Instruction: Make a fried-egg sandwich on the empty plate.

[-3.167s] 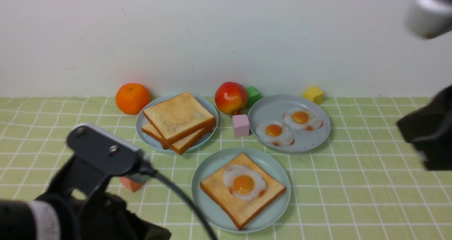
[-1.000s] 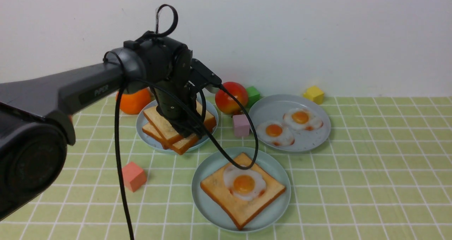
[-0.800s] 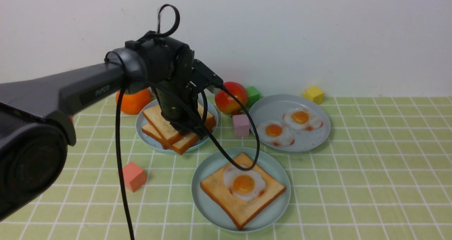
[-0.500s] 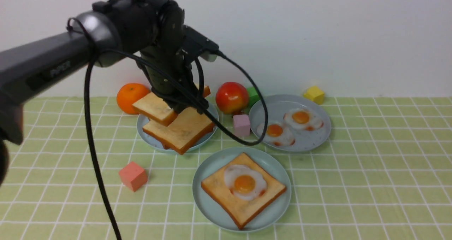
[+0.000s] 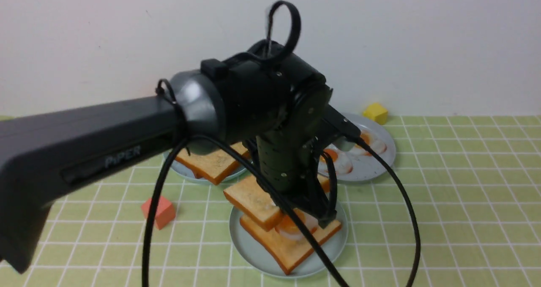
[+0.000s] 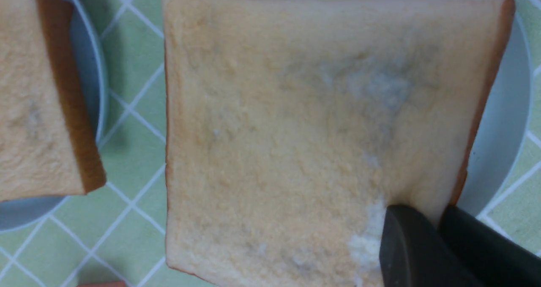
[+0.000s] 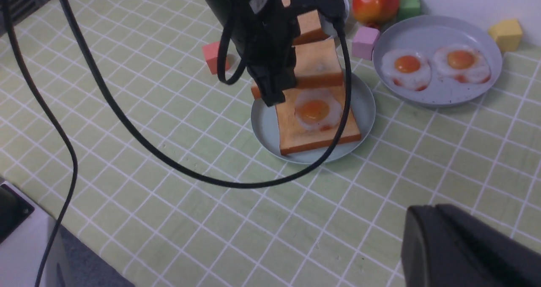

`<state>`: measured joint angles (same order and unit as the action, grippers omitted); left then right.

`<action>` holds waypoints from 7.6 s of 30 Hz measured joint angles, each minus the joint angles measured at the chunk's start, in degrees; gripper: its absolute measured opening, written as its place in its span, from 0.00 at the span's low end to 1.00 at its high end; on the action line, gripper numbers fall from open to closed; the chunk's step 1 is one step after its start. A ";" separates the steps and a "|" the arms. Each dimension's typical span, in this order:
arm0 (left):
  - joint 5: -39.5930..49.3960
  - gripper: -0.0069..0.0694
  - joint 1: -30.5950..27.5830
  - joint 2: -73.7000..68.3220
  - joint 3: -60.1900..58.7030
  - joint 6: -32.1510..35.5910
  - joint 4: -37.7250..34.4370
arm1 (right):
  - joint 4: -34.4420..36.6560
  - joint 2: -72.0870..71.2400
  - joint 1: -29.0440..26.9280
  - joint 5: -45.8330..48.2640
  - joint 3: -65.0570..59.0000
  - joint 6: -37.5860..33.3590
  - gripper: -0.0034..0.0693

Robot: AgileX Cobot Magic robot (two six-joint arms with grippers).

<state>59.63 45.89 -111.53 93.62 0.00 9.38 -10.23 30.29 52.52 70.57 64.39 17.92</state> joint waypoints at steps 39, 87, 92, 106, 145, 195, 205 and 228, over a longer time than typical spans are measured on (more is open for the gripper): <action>1.17 0.50 2.27 -1.72 1.82 -4.96 -2.98 | 0.64 -0.57 0.00 -0.13 -1.82 -0.04 0.10; -58.55 0.07 2.27 102.42 -81.27 2.18 -14.71 | 0.91 -0.57 0.00 -0.48 -3.63 3.15 0.16; -58.48 0.07 2.27 102.42 -81.27 2.23 -14.90 | 1.12 -0.57 -0.80 -0.48 -3.63 3.15 0.18; -56.99 0.08 2.27 102.42 -81.27 2.23 -14.90 | 10.23 -12.04 -39.44 -29.74 -28.34 -16.02 0.03; -56.30 0.11 2.27 101.66 -81.27 2.23 -15.16 | 20.94 -30.93 -50.78 -47.34 -65.31 -16.76 0.04; -37.29 0.07 -47.14 112.14 -95.42 -6.49 -15.80 | 20.99 -30.93 -50.78 -47.21 -65.31 -16.76 0.08; -37.29 0.07 -47.14 112.14 -95.42 -6.62 -15.77 | 20.99 -30.93 -50.78 -47.21 -65.31 -16.76 0.10; -37.34 0.08 -47.14 112.14 -95.42 -6.62 -15.77 | 20.99 -30.93 -50.78 -47.21 -65.31 -16.76 0.15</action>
<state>22.29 -1.25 0.61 -1.81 -6.62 -6.39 10.76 -0.64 1.74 23.37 -0.92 1.16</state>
